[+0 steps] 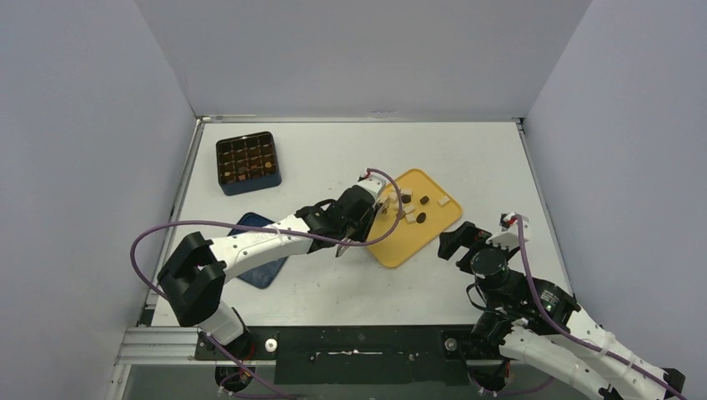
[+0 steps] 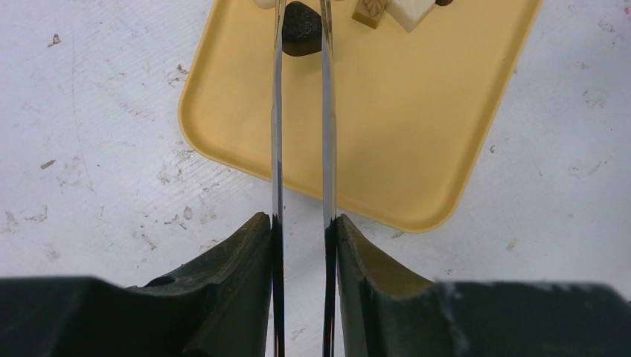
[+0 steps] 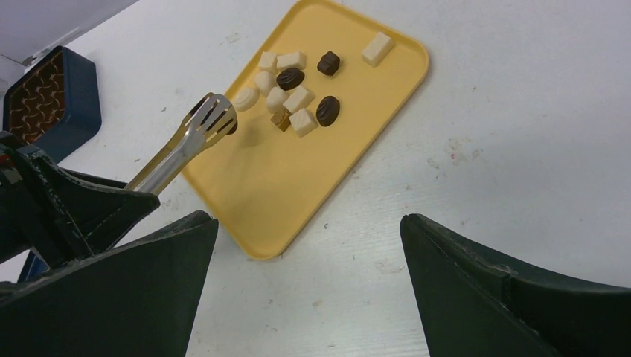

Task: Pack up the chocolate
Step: Pick up the fake chocolate from the plate, then place the fake chocolate in the packing box.

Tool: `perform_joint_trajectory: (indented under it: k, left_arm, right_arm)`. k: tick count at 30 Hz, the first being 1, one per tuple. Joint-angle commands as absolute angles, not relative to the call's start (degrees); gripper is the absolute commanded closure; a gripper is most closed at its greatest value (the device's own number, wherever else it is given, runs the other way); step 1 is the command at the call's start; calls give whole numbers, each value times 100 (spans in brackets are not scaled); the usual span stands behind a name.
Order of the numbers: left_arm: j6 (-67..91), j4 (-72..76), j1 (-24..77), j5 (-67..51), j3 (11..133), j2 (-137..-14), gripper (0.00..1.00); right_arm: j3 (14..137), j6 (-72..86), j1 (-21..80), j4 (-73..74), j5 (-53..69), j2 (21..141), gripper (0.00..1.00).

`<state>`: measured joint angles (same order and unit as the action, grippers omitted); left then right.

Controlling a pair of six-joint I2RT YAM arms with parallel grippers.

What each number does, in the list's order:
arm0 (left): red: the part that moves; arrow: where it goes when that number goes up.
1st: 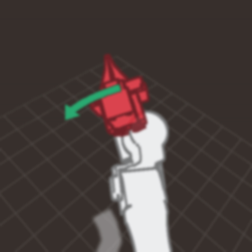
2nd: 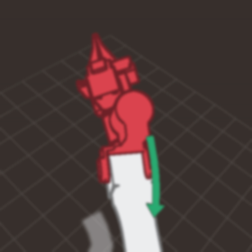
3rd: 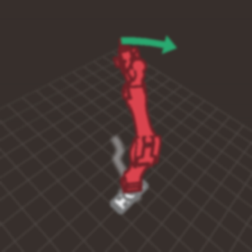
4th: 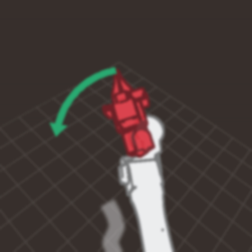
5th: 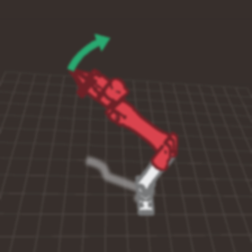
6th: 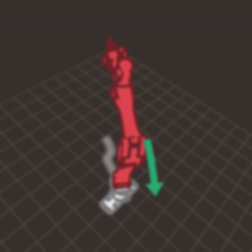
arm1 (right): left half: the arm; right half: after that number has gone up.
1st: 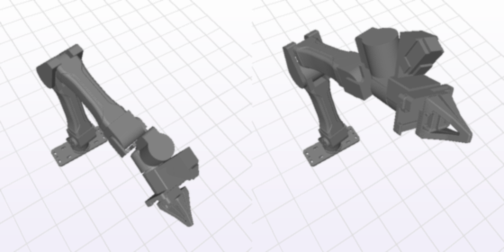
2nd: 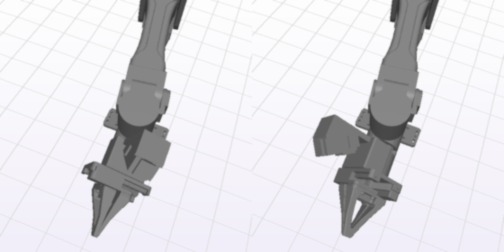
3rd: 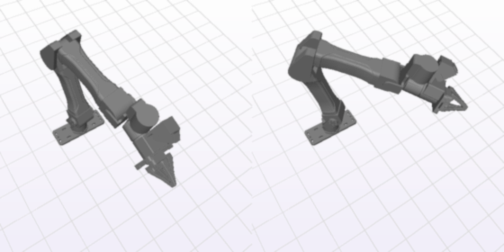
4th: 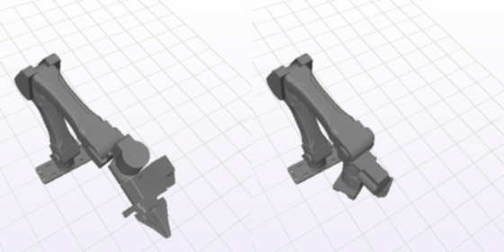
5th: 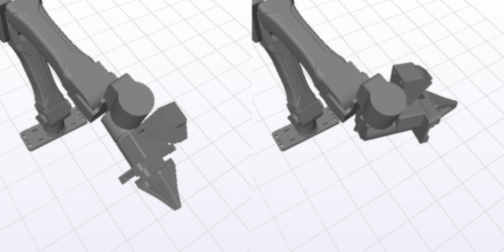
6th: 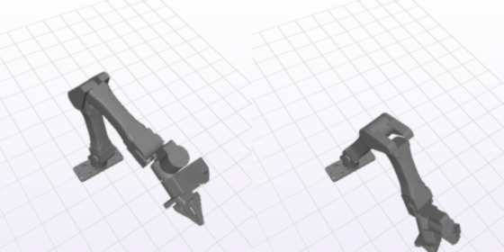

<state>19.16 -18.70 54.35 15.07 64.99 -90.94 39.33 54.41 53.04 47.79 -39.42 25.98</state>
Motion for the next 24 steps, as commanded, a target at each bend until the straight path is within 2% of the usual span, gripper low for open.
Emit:
perform_joint_trajectory:
  k: [1,7,12,24]
  left_arm:
    - [2075,-2100,5442,1780,6587,-8824,70]
    - [2037,-2628,5312,1890,7073,-8739,71]
    - [1945,-3025,4790,1788,7377,-8565,71]
    - [1641,-3391,2223,1129,8046,-8555,71]
  right_arm:
    - [4030,5252,5353,4389,-3847,2470,0]
    - [4009,5226,5358,4265,-3729,2418,0]
    - [3842,5194,5353,4056,-3509,2446,0]
    - [3888,4998,5354,3816,-3229,2534,0]
